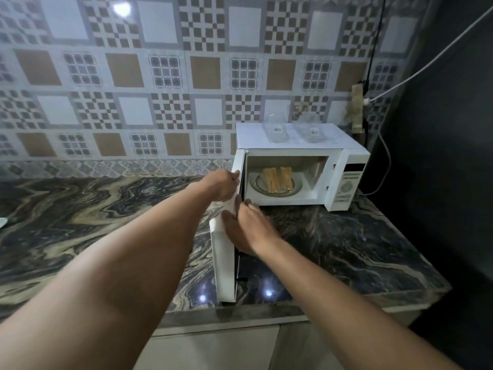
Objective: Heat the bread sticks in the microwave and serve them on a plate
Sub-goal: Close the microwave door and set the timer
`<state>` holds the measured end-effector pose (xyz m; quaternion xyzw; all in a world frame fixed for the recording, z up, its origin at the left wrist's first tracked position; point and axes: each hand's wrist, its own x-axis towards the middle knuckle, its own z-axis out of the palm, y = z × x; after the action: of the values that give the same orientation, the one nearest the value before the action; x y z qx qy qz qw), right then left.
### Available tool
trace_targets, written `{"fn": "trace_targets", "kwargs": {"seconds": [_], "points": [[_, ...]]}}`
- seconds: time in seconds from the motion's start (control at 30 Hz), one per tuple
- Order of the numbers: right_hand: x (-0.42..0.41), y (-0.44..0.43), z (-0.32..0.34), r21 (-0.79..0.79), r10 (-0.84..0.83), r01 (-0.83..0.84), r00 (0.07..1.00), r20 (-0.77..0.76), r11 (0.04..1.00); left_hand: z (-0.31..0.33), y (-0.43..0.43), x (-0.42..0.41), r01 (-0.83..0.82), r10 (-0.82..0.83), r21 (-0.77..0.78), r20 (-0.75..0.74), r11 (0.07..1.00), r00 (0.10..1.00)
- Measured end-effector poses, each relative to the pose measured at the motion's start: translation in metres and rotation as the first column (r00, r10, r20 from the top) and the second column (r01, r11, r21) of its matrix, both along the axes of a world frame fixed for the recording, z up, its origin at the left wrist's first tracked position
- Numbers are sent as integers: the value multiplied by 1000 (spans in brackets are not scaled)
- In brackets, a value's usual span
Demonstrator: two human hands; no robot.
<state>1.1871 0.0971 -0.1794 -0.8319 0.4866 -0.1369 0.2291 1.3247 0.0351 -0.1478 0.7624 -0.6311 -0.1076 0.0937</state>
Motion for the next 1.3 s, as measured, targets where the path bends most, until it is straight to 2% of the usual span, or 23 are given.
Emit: {"fn": "trace_targets", "kwargs": {"seconds": [0.13, 0.43, 0.63, 0.77, 1.0, 1.13, 1.3], "points": [[-9, 0, 2, 38, -47, 45, 997, 59, 998, -3, -3, -8, 39, -39, -6, 33, 999, 999], [-46, -12, 16, 39, -163, 162, 987, 3, 986, -13, -15, -48, 127, -120, -46, 122, 991, 985], [-84, -41, 10, -120, -189, 169, 966, -179, 978, -22, -44, -69, 149, -131, -120, 146, 982, 981], [-116, -71, 11, -269, -242, 176, 941, -236, 947, -25, -63, -93, 185, -157, -103, 238, 977, 959], [-157, -142, 7, -335, -240, 136, 926, -291, 932, -31, -101, -123, 166, -145, -64, 252, 984, 957], [-169, -184, 2, -384, -236, 125, 937, -257, 915, -36, -128, -137, 54, -33, -143, 142, 988, 989], [-181, -235, -7, -423, -215, 86, 939, -269, 902, -43, -156, -152, 30, 6, -173, 207, 985, 978]]}}
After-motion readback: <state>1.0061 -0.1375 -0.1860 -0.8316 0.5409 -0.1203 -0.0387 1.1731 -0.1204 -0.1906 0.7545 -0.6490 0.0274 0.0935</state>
